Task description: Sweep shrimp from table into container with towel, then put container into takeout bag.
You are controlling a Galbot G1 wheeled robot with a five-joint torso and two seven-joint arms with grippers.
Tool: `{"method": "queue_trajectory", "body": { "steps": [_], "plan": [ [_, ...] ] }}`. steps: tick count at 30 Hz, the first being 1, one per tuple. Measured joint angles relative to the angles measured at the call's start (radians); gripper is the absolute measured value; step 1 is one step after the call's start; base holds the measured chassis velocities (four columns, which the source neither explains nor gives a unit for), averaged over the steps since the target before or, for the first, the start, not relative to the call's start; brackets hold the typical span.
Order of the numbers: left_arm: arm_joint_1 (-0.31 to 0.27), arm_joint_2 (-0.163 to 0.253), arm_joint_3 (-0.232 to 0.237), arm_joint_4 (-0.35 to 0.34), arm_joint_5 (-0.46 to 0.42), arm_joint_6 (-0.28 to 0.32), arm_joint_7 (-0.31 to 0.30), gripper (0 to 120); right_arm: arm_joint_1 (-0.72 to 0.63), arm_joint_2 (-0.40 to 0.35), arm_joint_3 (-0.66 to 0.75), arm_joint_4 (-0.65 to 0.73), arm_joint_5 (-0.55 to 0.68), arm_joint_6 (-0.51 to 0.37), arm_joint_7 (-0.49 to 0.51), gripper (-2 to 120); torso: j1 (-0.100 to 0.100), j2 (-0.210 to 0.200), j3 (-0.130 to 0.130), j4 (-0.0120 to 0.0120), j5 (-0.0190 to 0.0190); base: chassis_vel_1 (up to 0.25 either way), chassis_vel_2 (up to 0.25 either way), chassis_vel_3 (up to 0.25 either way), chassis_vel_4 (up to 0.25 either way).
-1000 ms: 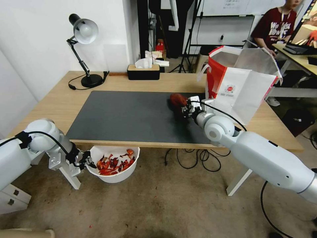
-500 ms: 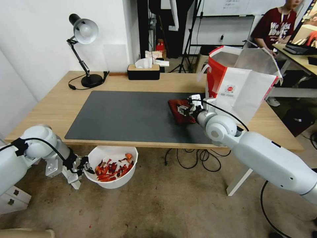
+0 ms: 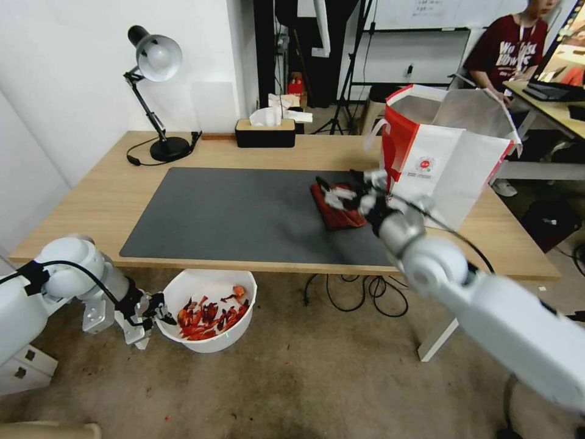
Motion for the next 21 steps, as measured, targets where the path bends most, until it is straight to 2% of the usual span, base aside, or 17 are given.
{"method": "queue_trajectory", "body": {
  "steps": [3,4,7,8,11,14,16,17,19,20,21],
  "plan": [
    [0.029,0.006,-0.025,-0.021,0.002,-0.001,-0.005,0,-0.296,0.086,0.180,0.062,-0.155,0.073,-0.020,100,0.000,0.000,0.000,0.0000,0.0006,0.000,0.000,0.000,0.000],
    [0.029,0.006,-0.025,-0.021,0.002,-0.001,-0.005,0,-0.296,0.086,0.180,0.062,-0.155,0.073,-0.020,100,0.000,0.000,0.000,0.0000,0.0006,0.000,0.000,0.000,0.000],
    [0.041,0.011,-0.037,-0.036,0.003,-0.001,-0.010,0,-0.490,0.181,0.308,0.095,-0.263,0.122,-0.025,100,0.000,0.000,0.000,0.0003,0.0003,0.000,0.000,0.000,0.000],
    [0.041,0.011,-0.037,-0.036,0.003,-0.001,-0.010,0,-0.490,0.181,0.308,0.095,-0.263,0.122,-0.025,100,0.000,0.000,0.000,0.0003,0.0003,0.000,0.000,0.000,0.000],
    [0.062,0.019,-0.052,-0.059,0.018,-0.002,-0.022,0,-0.623,0.235,0.374,0.099,-0.310,0.154,-0.034,100,0.000,0.000,0.000,-0.0004,0.0002,0.000,0.000,0.000,0.000],
    [0.088,0.023,-0.070,-0.077,0.032,-0.002,-0.035,0,-0.669,0.258,0.397,0.095,-0.326,0.167,-0.037,100,0.000,0.000,0.000,0.0001,0.0001,0.000,0.000,0.000,0.000],
    [0.134,0.023,-0.109,-0.093,0.056,-0.002,-0.052,0,-0.684,0.270,0.402,0.095,-0.331,0.168,-0.035,100,0.000,0.000,0.000,0.0003,0.0003,0.000,0.000,0.000,0.000],
    [0.134,0.023,-0.109,-0.093,0.056,-0.002,-0.052,0,-0.684,0.270,0.402,0.095,-0.331,0.168,-0.035,100,0.000,0.000,0.000,0.0003,0.0003,0.000,0.000,0.000,0.000],
    [0.220,0.020,-0.176,-0.112,0.095,-0.003,-0.087,0,-0.690,0.274,0.395,0.095,-0.336,0.166,-0.031,100,0.000,0.000,0.000,0.0005,0.0000,0.000,0.000,0.000,0.000],
    [0.220,0.020,-0.176,-0.112,0.095,-0.003,-0.087,0,-0.690,0.274,0.395,0.095,-0.336,0.166,-0.031,100,0.000,0.000,0.000,0.0005,0.0000,0.000,0.000,0.000,0.000],
    [0.252,0.016,-0.203,-0.119,0.113,-0.003,-0.098,0,-0.690,0.274,0.389,0.095,-0.336,0.164,-0.029,100,0.000,0.000,0.000,0.0006,0.0002,0.000,0.000,0.000,0.000]
  ]
}}
